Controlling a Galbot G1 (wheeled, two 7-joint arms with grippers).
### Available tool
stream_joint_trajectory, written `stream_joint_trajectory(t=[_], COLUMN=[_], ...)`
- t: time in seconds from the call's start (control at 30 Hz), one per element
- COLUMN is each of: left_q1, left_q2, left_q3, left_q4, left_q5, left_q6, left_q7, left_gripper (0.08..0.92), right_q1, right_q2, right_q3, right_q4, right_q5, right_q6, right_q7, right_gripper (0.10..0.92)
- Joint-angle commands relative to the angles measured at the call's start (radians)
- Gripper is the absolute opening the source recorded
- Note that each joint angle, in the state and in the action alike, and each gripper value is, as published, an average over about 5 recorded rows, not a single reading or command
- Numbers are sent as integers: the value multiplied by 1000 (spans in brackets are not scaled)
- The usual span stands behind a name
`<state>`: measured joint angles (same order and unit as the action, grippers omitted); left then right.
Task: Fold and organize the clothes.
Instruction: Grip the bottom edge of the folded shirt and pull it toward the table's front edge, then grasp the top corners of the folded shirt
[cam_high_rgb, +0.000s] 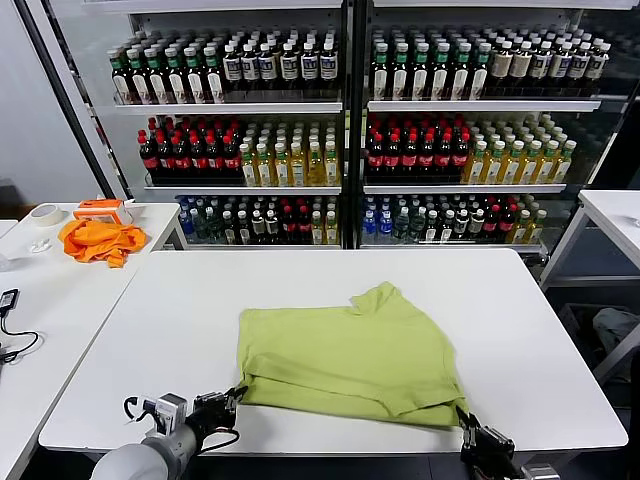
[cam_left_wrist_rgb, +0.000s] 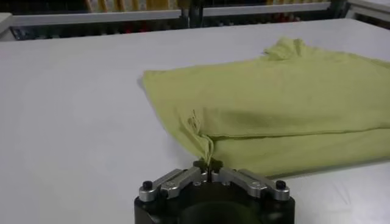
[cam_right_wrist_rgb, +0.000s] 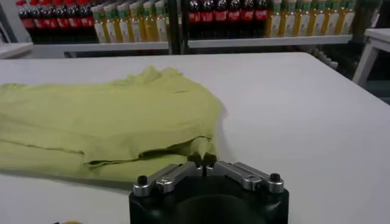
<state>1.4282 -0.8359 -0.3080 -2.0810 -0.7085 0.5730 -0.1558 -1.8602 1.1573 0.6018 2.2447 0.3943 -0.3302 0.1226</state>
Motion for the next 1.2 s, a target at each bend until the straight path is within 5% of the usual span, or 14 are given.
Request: stream_joint_trajectory(t=[0.03,0.33,0.77,0.97,1.2], left_q1=[112,-11,-581,-708,-702], left_q2=[20,59,-6,-66,-85], left_q3=[-97,-198,173,263,287], left_q4=[-111,-157,338,514,558], left_q5=[10,-122,-223,-176,-127], left_q6=[-14,-33,-34,-23,-18], left_q7=[4,12,33,36,46], left_gripper=[129,387,757,821,823], right_q1=[-82,98,1025,1192,1257], right_q2=[-9,-74,-66,2,102], right_q3=[22,112,-367,-482,-496], right_q4=[67,180,-462,-680,-866], right_q5=[-80,49,157,177,115], right_q6=[13,-88,-246,-247,-234], right_q7=[-27,-10,130,131,117], right_gripper=[172,440,798,822,823])
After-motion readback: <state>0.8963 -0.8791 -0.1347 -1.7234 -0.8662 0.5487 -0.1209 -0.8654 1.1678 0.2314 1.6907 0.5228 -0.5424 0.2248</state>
